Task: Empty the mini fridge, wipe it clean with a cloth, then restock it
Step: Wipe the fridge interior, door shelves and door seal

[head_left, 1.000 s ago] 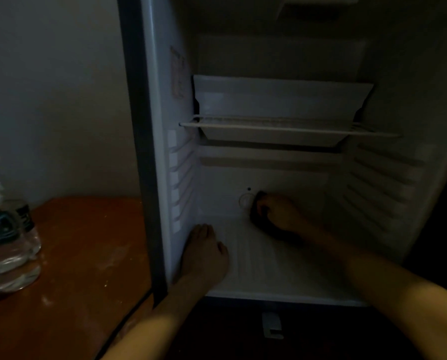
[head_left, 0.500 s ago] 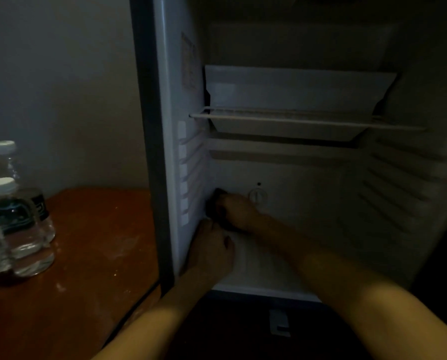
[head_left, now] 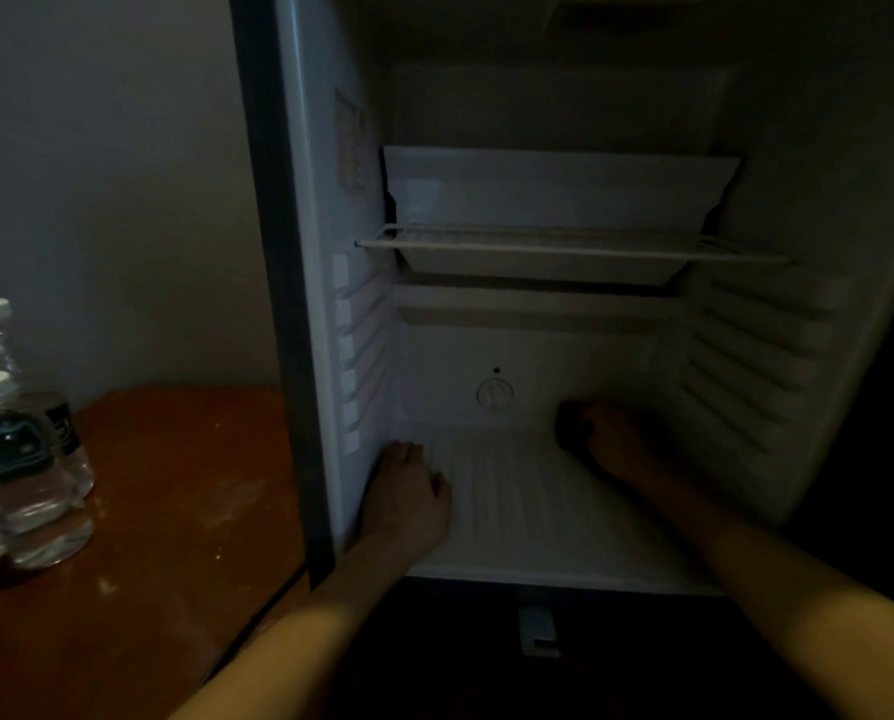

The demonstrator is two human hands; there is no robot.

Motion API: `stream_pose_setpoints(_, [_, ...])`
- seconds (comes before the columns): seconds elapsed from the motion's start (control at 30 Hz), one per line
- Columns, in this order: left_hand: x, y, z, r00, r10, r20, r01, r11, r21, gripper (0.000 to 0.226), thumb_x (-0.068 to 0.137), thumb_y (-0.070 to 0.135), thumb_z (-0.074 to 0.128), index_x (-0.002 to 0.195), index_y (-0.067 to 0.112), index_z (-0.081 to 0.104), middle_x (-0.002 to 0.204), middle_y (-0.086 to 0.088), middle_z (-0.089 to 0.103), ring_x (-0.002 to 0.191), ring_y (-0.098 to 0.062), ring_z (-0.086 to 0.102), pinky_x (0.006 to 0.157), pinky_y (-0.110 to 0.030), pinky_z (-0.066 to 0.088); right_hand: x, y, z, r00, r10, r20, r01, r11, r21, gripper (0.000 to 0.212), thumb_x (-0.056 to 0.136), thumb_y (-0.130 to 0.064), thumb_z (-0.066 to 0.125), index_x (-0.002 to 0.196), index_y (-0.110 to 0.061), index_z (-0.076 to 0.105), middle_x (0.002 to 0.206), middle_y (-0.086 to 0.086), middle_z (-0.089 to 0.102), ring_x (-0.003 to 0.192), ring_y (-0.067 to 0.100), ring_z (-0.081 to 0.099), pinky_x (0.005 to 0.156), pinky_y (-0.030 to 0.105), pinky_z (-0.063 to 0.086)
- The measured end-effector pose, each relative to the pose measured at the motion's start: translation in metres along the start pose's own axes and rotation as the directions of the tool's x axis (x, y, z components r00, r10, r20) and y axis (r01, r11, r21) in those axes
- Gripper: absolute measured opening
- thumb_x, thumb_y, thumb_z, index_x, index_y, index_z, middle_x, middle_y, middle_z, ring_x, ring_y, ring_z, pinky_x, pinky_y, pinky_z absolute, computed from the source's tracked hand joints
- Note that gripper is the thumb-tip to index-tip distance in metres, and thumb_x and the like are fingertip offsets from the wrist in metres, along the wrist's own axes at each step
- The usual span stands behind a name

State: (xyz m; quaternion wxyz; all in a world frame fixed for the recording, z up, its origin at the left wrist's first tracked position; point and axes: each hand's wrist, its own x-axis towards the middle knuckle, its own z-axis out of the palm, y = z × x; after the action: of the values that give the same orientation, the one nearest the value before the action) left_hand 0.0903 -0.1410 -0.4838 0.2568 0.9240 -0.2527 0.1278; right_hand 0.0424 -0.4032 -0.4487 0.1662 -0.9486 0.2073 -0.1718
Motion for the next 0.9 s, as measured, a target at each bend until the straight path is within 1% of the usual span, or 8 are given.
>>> stream_pose_setpoints(0.17, [-0.002,0.002,-0.003,1.0,0.012,0.008,-0.013,1.0,0.028,0.048,0.1,0.029,0.037,0.141,0.003,0.041,0.144,-0.012,0.043,0.131,-0.023,0.04,0.112,-0.027,0.025,-0.014,-0.005,-0.009,0.996,0.087,-0.024,-0.087,0.996,-0.003,0.035,0.101,-0.012,0.045,0.133,-0.001,0.052,0.139,0.018,0.05,0.126,0.032,0.047,0.105,0.033,0.031])
stream_pose_setpoints(0.33, [-0.028,0.007,-0.01,0.999,0.021,0.039,-0.023,0.998,0.057,0.052,0.102,0.03,0.025,0.149,0.009,0.032,0.157,-0.006,0.028,0.143,-0.018,0.028,0.118,-0.027,0.017,-0.037,-0.015,-0.021,0.994,-0.079,0.071,0.078,0.997,0.024,0.012,0.096,-0.024,0.055,0.108,-0.024,0.059,0.105,0.003,0.058,0.104,0.026,0.058,0.09,0.033,0.044])
stream_pose_setpoints(0.43, [-0.053,0.008,-0.013,0.997,0.067,0.025,-0.069,0.994,0.081,0.052,0.089,0.027,0.032,0.118,0.003,0.068,0.126,-0.011,0.063,0.11,-0.021,0.065,0.095,-0.033,0.05,-0.048,-0.008,-0.012,0.978,-0.2,0.065,0.207,0.969,-0.135,0.024,0.09,-0.045,0.061,0.089,-0.022,0.066,0.083,0.003,0.064,0.072,0.019,0.065,0.071,0.034,0.054])
stream_pose_setpoints(0.53, [-0.064,0.002,-0.013,0.996,0.088,0.034,-0.092,0.984,0.155,0.053,0.091,0.029,0.03,0.095,0.007,0.078,0.106,-0.007,0.072,0.086,-0.02,0.073,0.073,-0.037,0.059,-0.043,0.012,0.011,0.991,-0.132,0.009,0.132,0.991,-0.038,0.044,0.08,-0.059,0.055,0.111,-0.03,0.063,0.102,0.006,0.066,0.095,0.029,0.065,0.081,0.036,0.052])
stream_pose_setpoints(0.6, [-0.066,0.009,-0.025,0.991,0.087,0.096,-0.102,0.983,0.153,0.067,0.094,0.038,0.015,0.121,0.005,0.066,0.135,-0.002,0.053,0.113,-0.018,0.064,0.095,-0.034,0.051,-0.058,-0.004,0.004,0.993,-0.118,-0.03,0.118,0.993,0.018,0.018,0.091,-0.041,0.051,0.104,-0.038,0.062,0.105,0.003,0.062,0.1,0.023,0.06,0.09,0.036,0.049])
stream_pose_setpoints(0.67, [-0.055,0.012,-0.029,0.99,0.072,0.12,-0.09,0.984,0.152,0.062,0.099,0.039,0.013,0.151,0.009,0.028,0.158,-0.003,0.02,0.144,-0.017,0.027,0.119,-0.031,0.02,-0.075,-0.015,-0.007,0.989,-0.125,-0.08,0.13,0.99,0.059,0.023,0.1,-0.024,0.048,0.118,-0.021,0.062,0.116,0.0,0.058,0.111,0.023,0.057,0.096,0.028,0.041])
stream_pose_setpoints(0.8, [-0.032,0.009,-0.024,0.977,0.024,0.21,-0.058,0.986,0.156,0.059,0.103,0.033,0.021,0.154,0.009,0.005,0.162,-0.006,0.002,0.149,-0.017,0.004,0.12,-0.029,-0.001,-0.077,-0.024,-0.012,0.957,-0.167,-0.237,0.195,0.976,0.099,0.027,0.098,-0.004,0.047,0.123,-0.007,0.06,0.119,0.007,0.059,0.12,0.03,0.054,0.091,0.011,0.03])
stream_pose_setpoints(0.9, [-0.021,0.007,-0.02,0.967,0.051,0.248,-0.092,0.983,0.16,0.059,0.103,0.031,0.022,0.154,0.007,0.006,0.162,-0.008,0.003,0.149,-0.018,0.005,0.12,-0.029,-0.001,-0.059,-0.055,-0.015,0.875,-0.277,-0.396,0.354,0.925,0.135,0.029,0.093,-0.012,0.061,0.12,-0.017,0.068,0.129,0.009,0.062,0.121,0.024,0.056,0.106,0.028,0.037])
